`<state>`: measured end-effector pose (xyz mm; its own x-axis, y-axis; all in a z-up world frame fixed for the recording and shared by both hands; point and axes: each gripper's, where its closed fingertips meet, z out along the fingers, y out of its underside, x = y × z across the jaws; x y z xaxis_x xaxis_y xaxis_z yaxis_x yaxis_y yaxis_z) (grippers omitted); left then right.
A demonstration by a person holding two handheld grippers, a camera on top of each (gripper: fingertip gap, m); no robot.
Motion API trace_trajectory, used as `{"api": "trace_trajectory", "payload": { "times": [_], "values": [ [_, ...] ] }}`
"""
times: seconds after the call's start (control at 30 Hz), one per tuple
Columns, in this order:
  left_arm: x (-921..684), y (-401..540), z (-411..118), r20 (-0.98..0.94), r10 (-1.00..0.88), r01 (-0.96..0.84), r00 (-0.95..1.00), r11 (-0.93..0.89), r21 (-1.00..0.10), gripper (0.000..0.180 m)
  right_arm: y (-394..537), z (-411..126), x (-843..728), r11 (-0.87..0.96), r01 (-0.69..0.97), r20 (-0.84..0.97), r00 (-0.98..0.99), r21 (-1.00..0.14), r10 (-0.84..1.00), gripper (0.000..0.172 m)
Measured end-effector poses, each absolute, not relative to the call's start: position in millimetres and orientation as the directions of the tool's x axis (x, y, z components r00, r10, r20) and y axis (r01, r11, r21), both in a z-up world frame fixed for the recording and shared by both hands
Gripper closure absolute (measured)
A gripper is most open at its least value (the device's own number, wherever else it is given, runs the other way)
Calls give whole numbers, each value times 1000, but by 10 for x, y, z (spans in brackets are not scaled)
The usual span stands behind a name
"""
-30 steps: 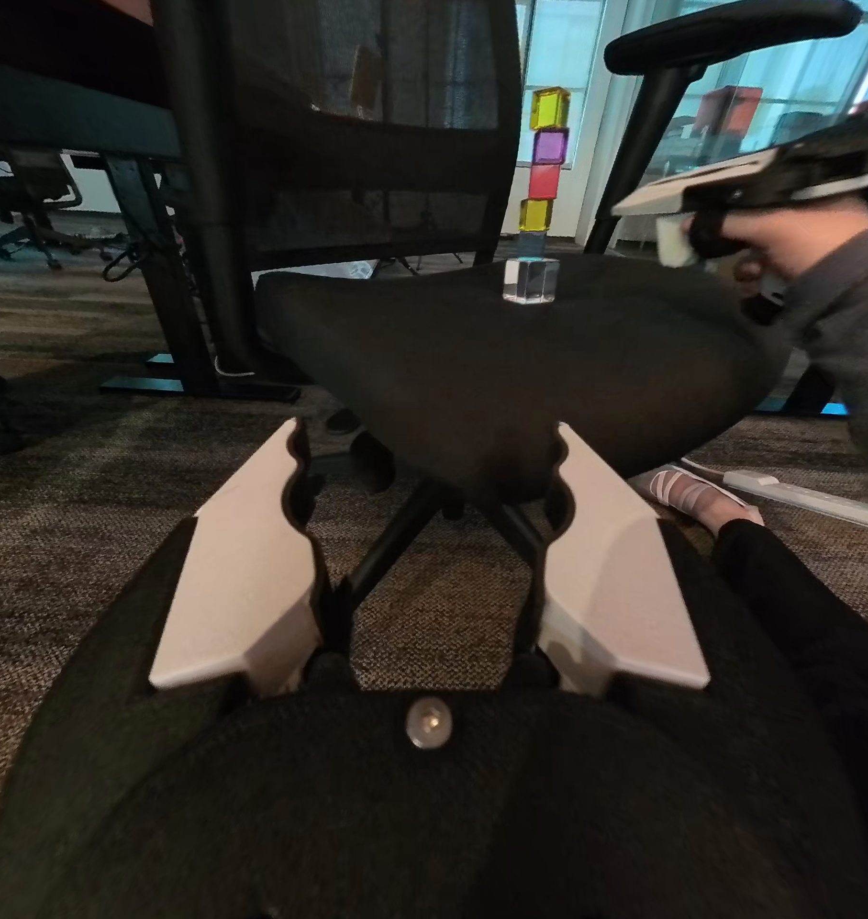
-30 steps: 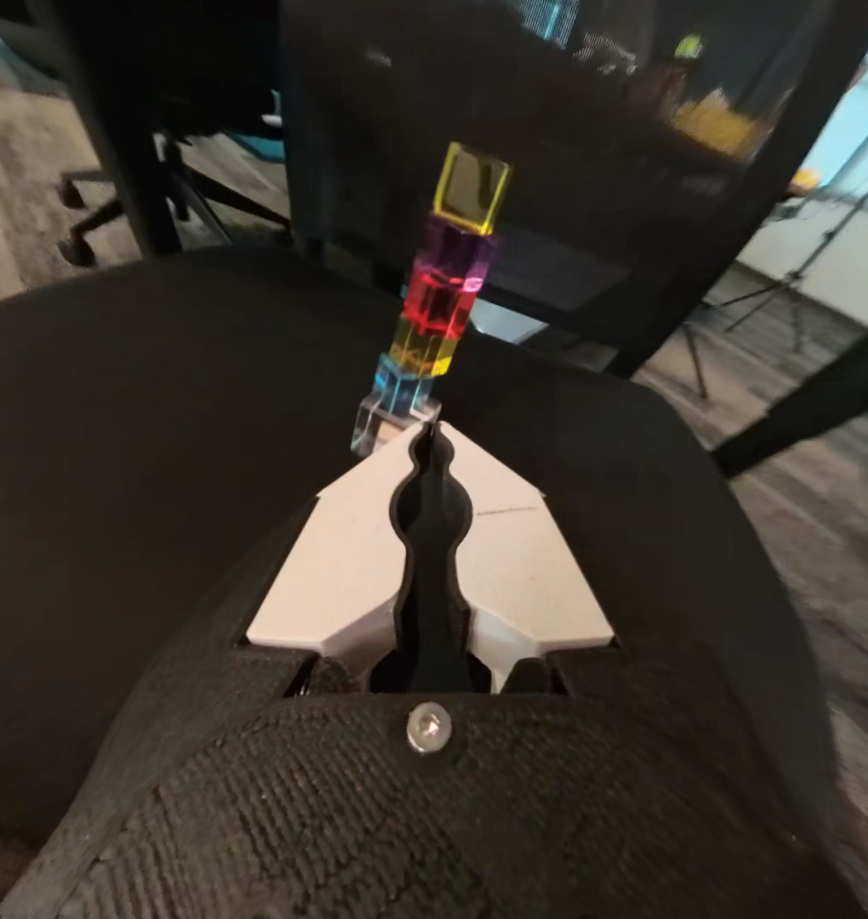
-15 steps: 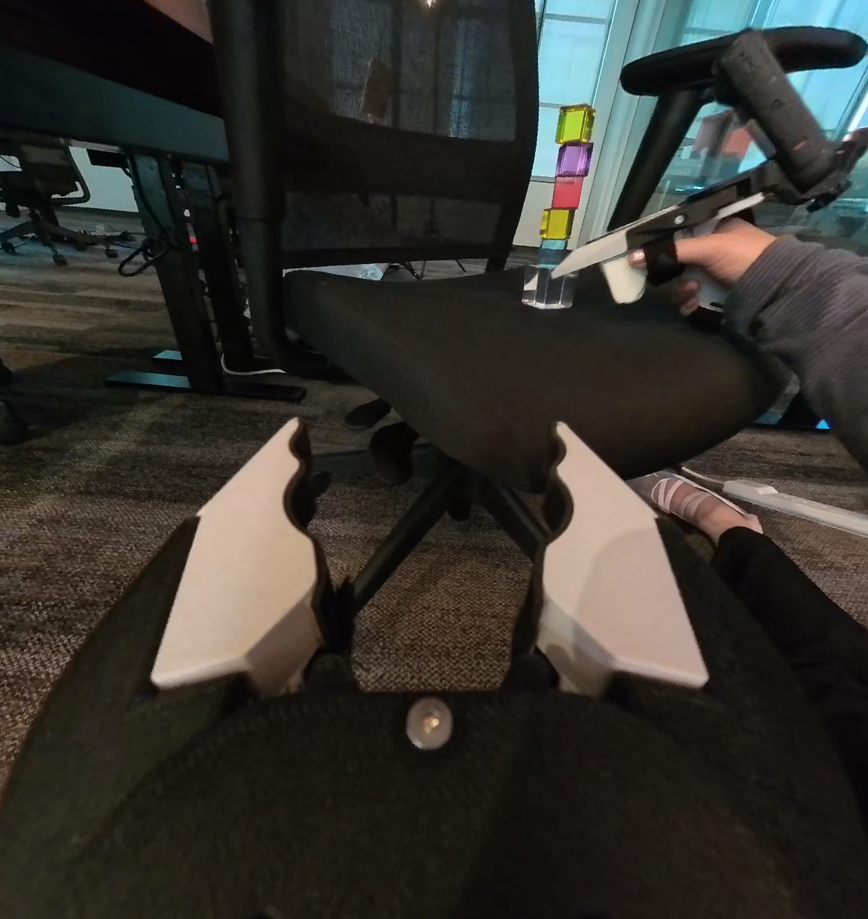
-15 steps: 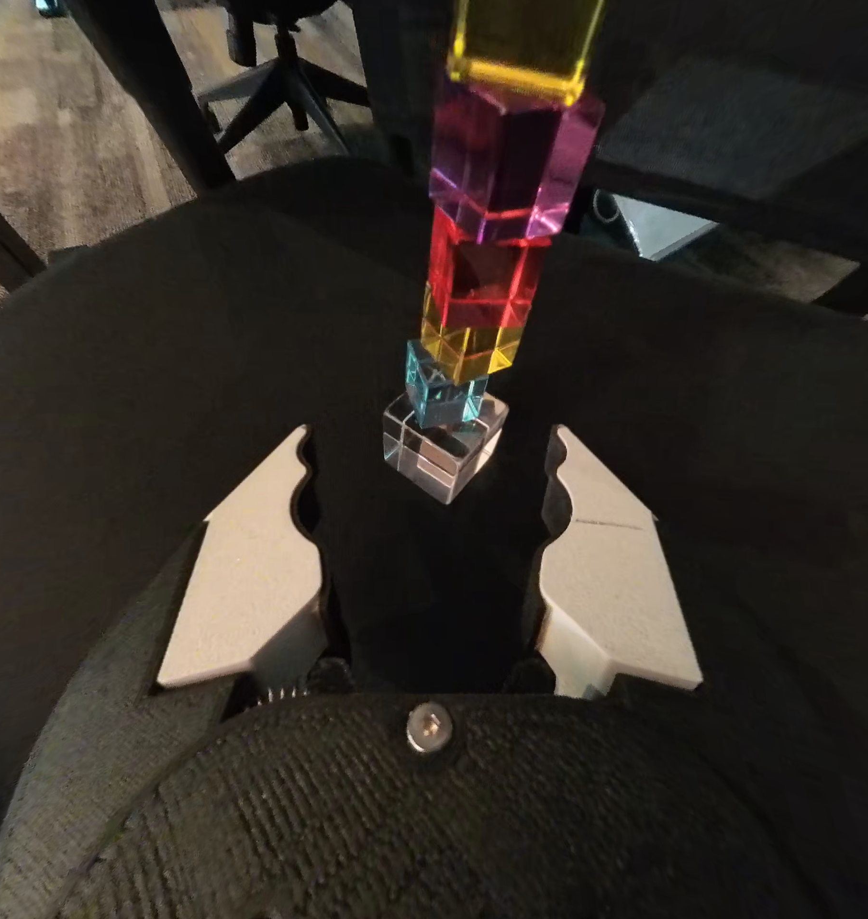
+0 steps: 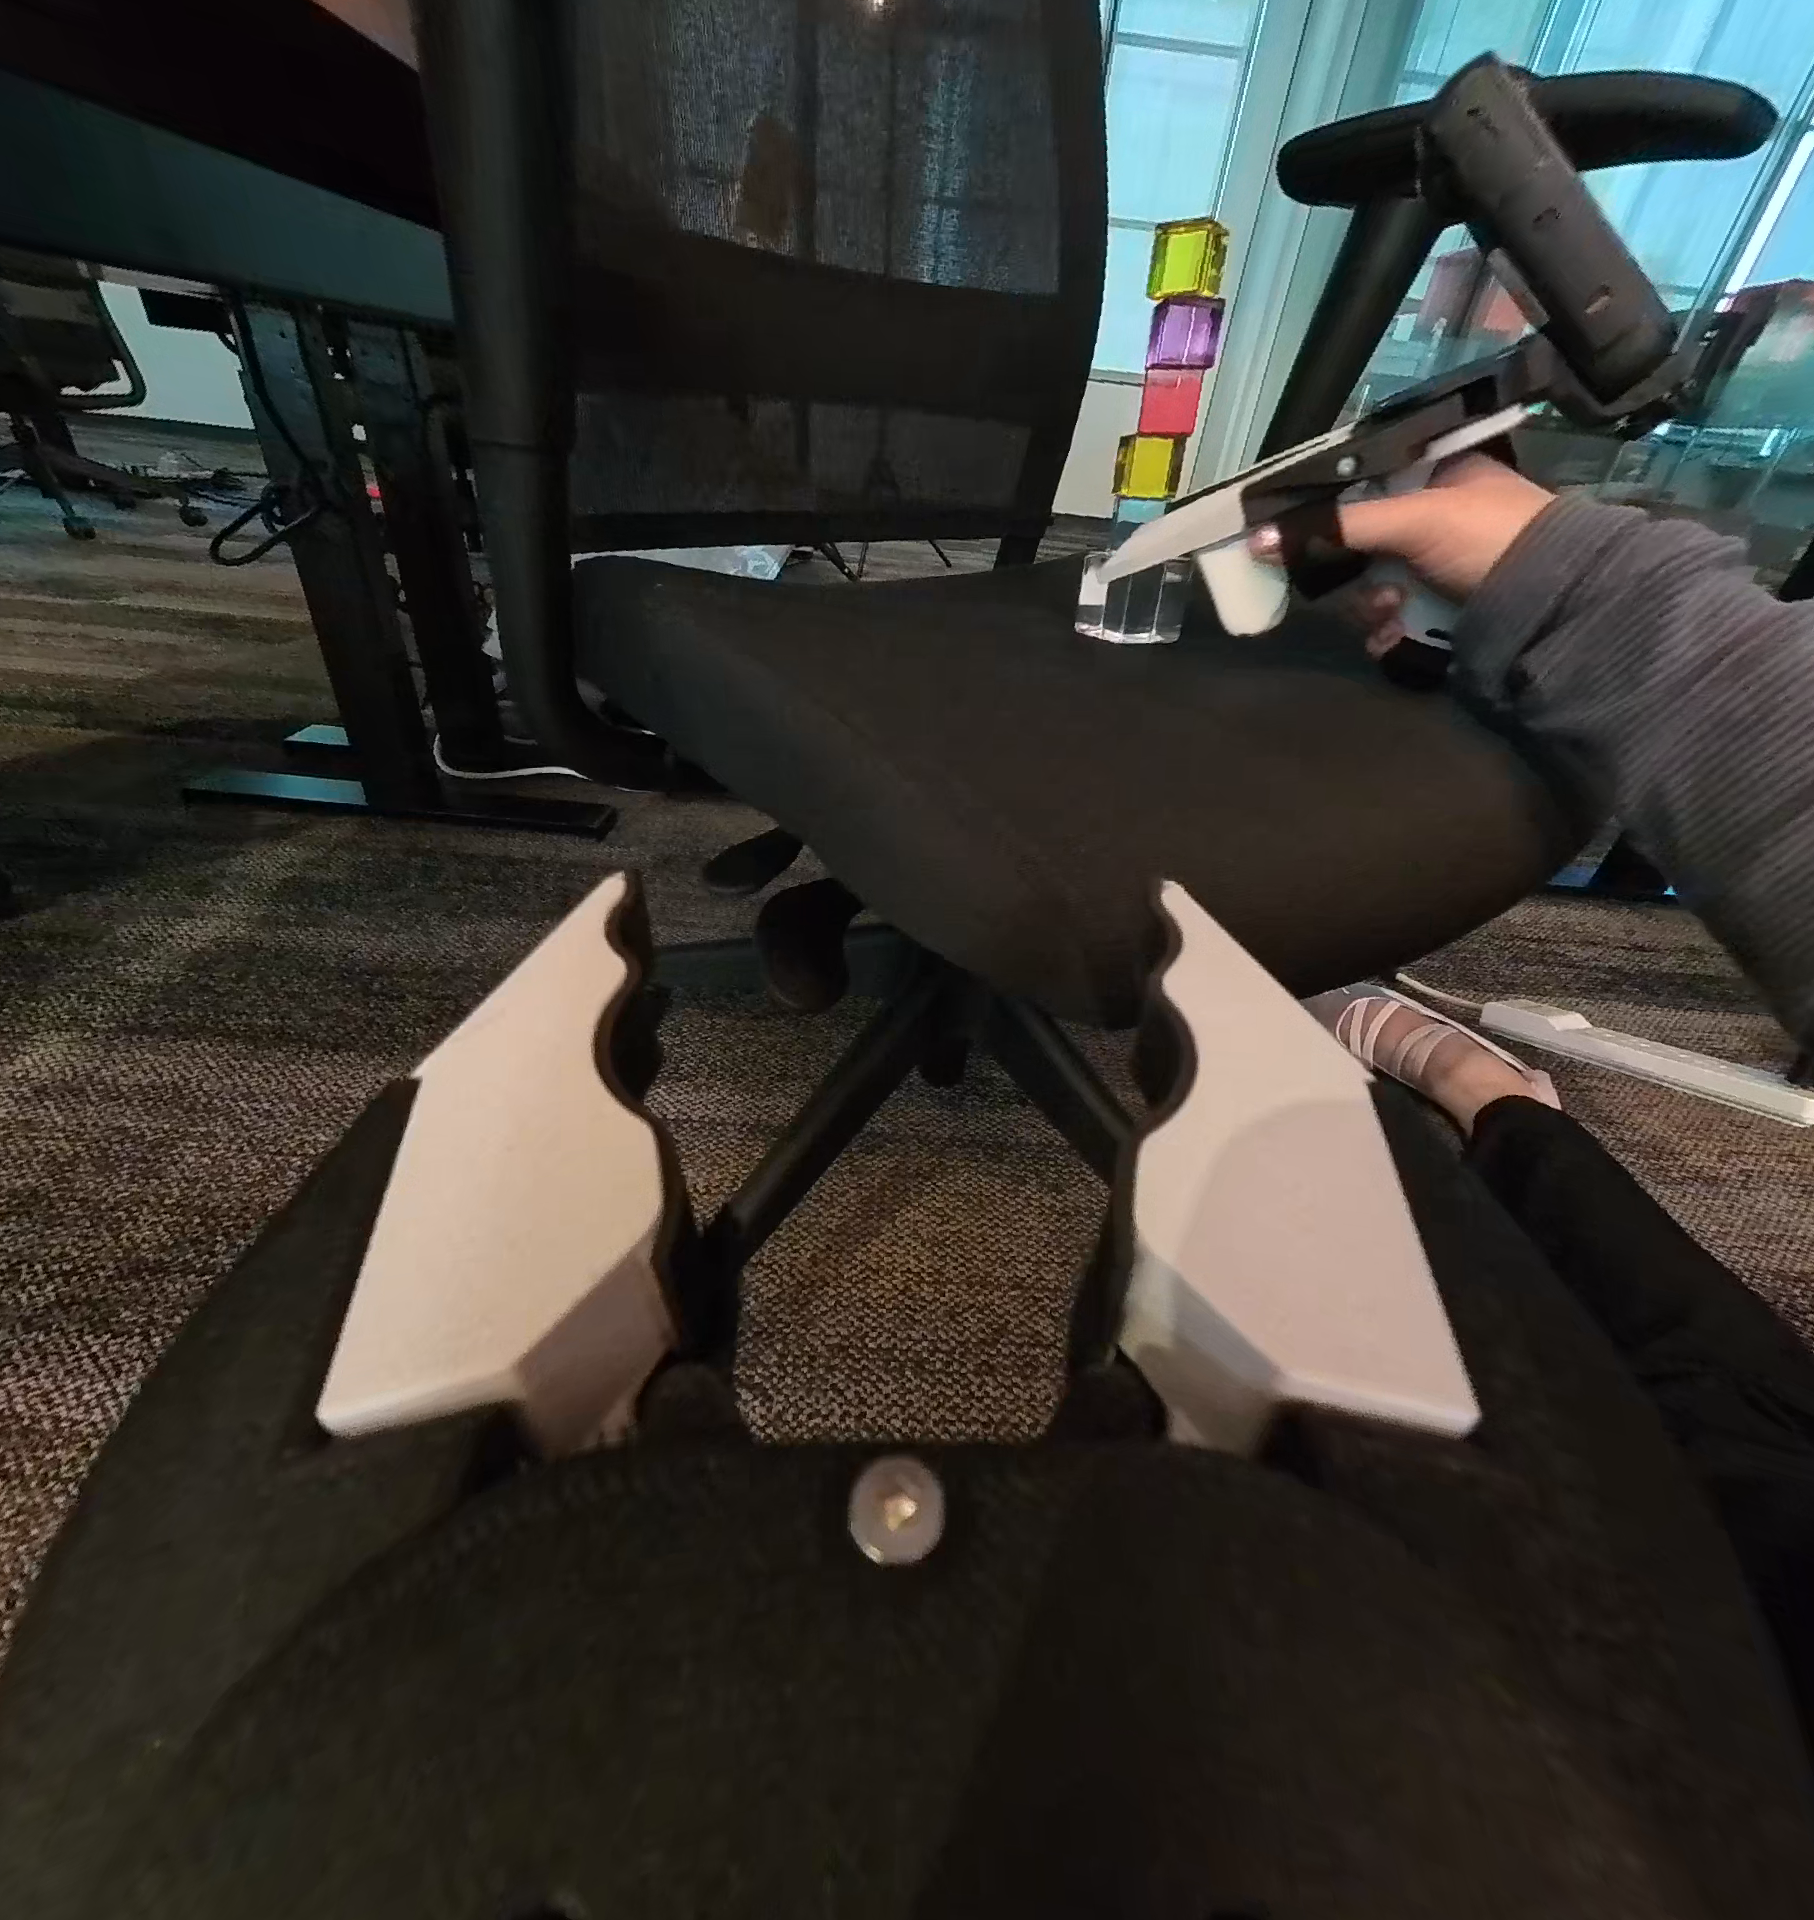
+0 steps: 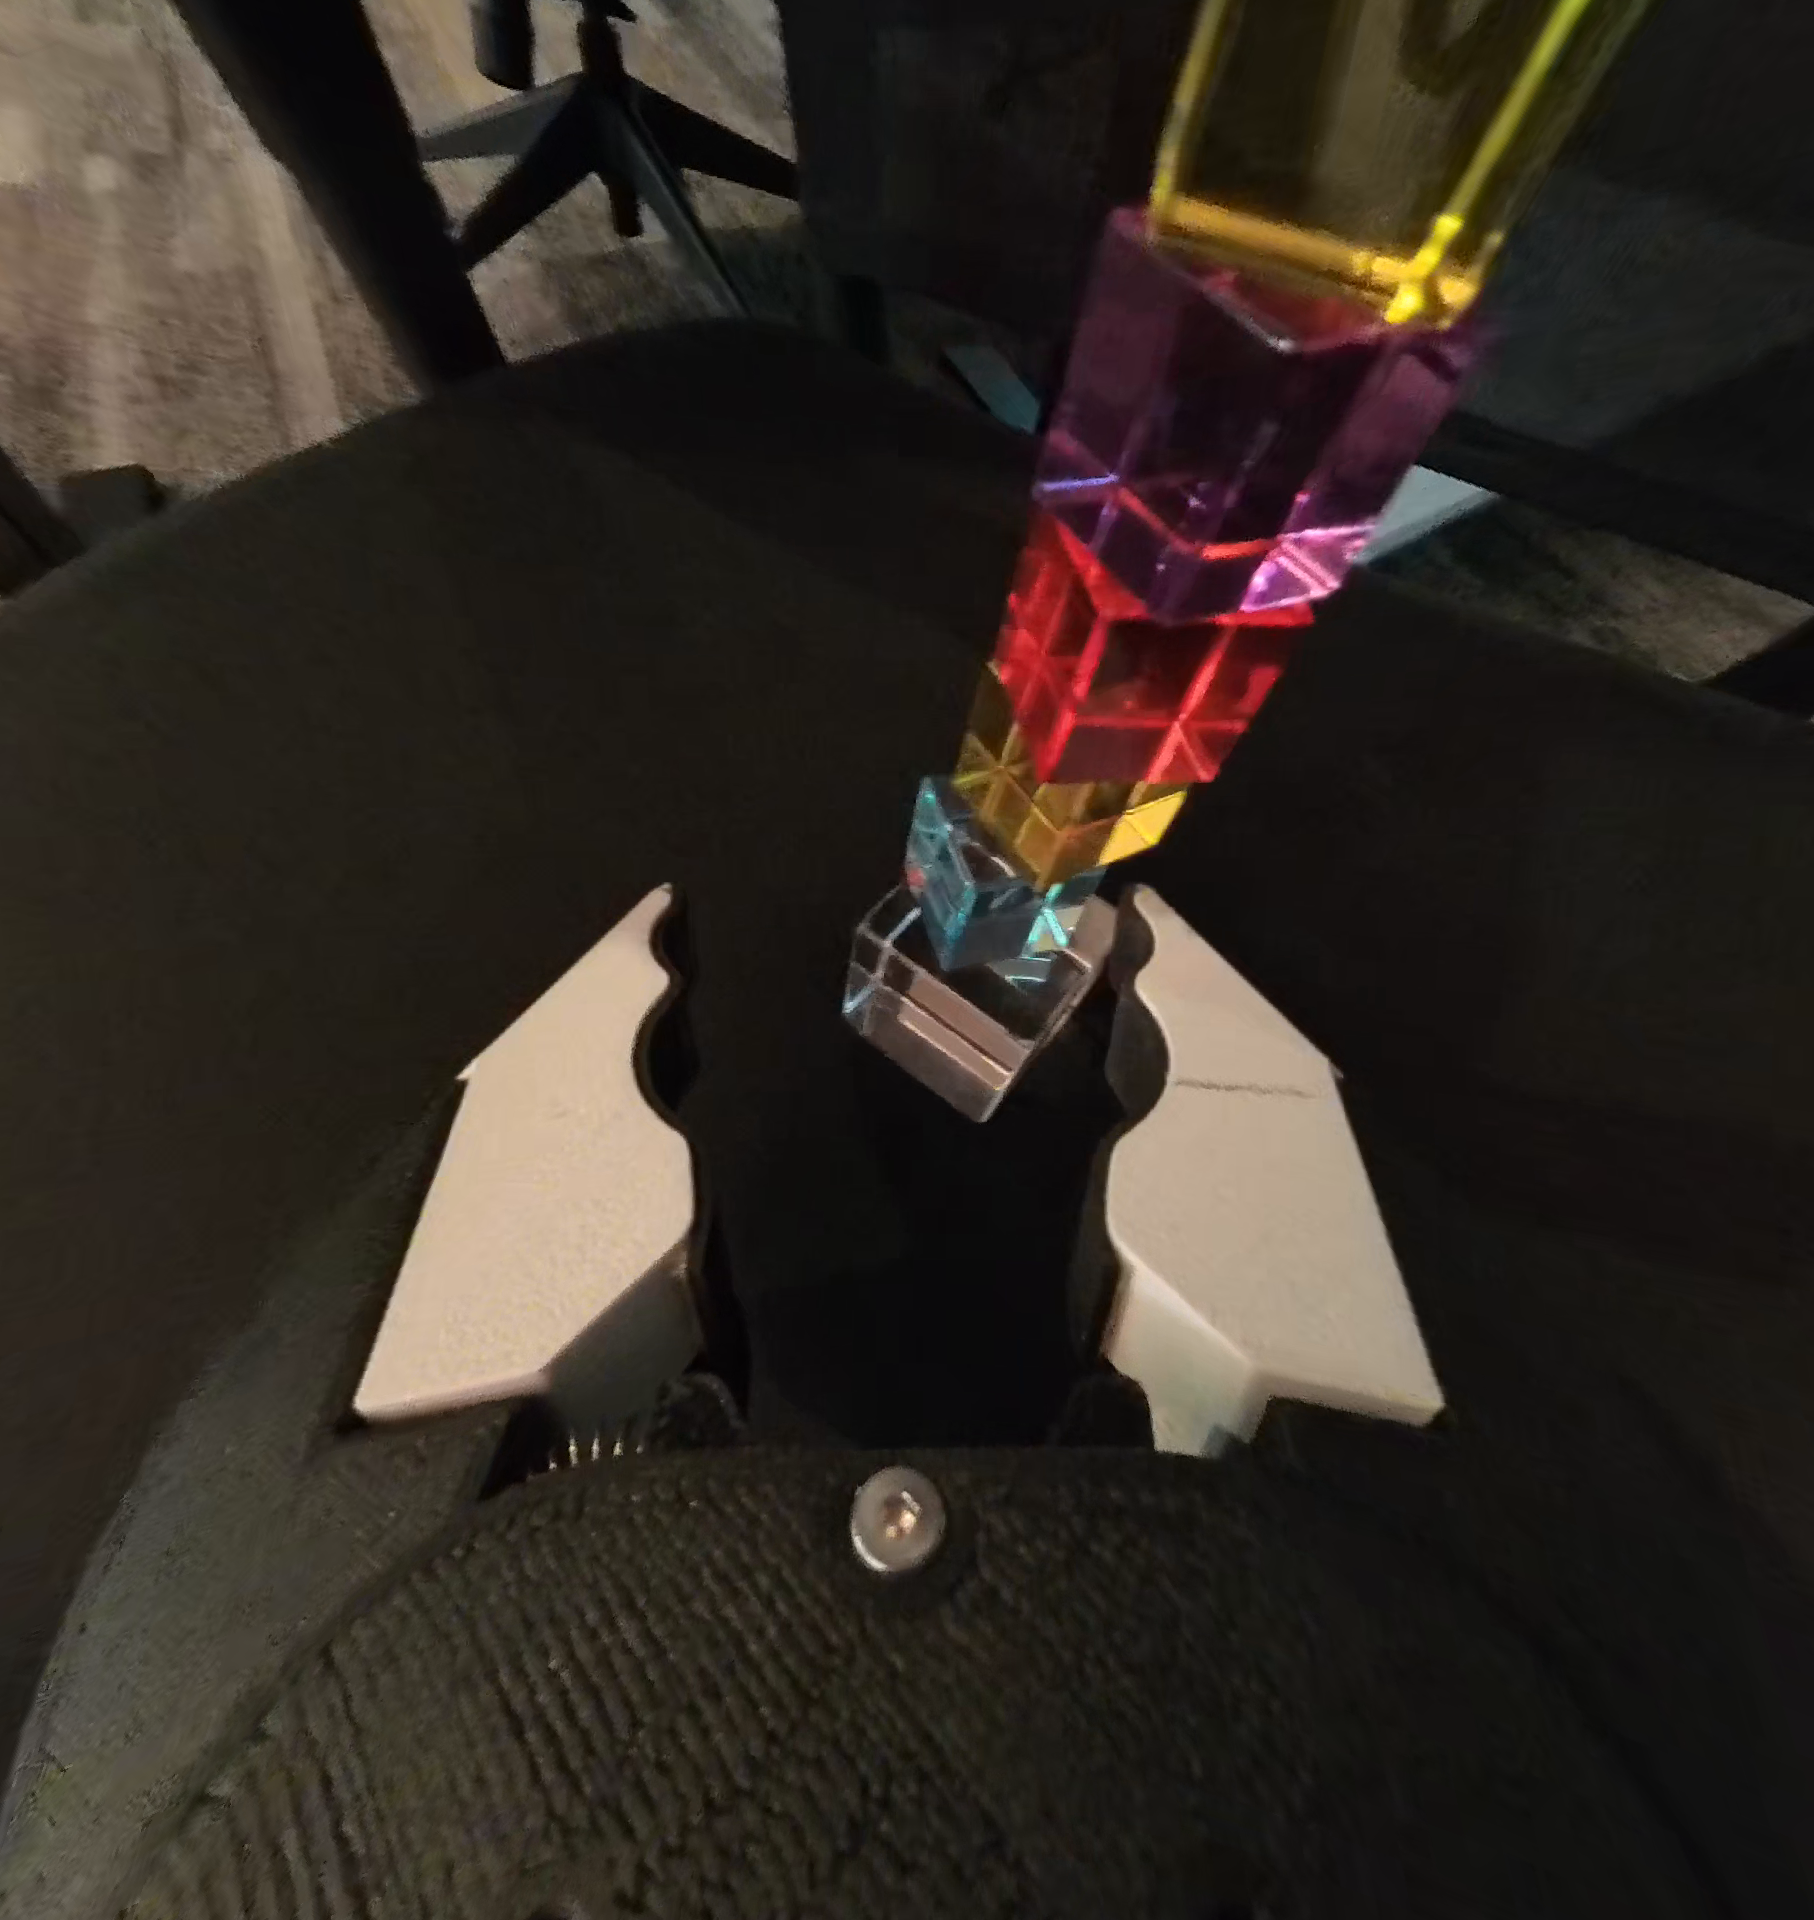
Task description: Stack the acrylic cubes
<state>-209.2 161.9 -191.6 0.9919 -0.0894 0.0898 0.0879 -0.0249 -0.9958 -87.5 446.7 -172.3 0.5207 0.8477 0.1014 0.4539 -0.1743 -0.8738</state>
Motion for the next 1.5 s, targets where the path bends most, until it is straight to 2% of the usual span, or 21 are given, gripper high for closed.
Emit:
{"api": "trace_trajectory", "payload": {
  "times": [0.13, 0.27, 0.57, 0.73, 0.93, 1.13, 1.23, 1.33, 1.5],
  "values": [
    [-2099, 1605, -1929, 94, -91, 92, 991, -26, -995, 88, 4581, -1856, -815, -272, 478, 78, 592, -836, 802, 93],
    [-2109, 1597, -1938, 100, -91, 98, 991, -26, -995, 88, 4627, -1943, -786, -291, 532, 140, 629, -795, 765, 96],
    [-2127, 1596, -1978, 116, -94, 113, 989, -31, -993, 88, 4535, -1922, -871, -183, 591, 240, 564, -785, 790, 104],
    [-2120, 1597, -1997, 117, -96, 114, 988, -35, -993, 88, 4560, -1912, -886, -127, 634, 327, 548, -763, 770, 116],
    [-2136, 1586, -2009, 120, -94, 117, 988, -38, -992, 88, 4524, -1861, -933, 16, 722, 505, 467, -692, 726, 120],
    [-2162, 1564, -2022, 127, -93, 124, 987, -41, -991, 88, 4530, -1853, -912, 30, 777, 569, 435, -629, 698, 121],
    [-2180, 1554, -2031, 135, -91, 132, 987, -41, -990, 88, 4546, -1863, -863, -20, 765, 523, 459, -644, 718, 123],
    [-2179, 1549, -2027, 140, -97, 137, 985, -38, -990, 88, 4513, -1869, -843, -101, 706, 392, 500, -701, 772, 122],
    [-2157, 1538, -2022, 136, -110, 133, 985, -32, -991, 86, 4366, -1809, -779, -243, 583, 143, 536, -775, 832, 91]
  ]
}}
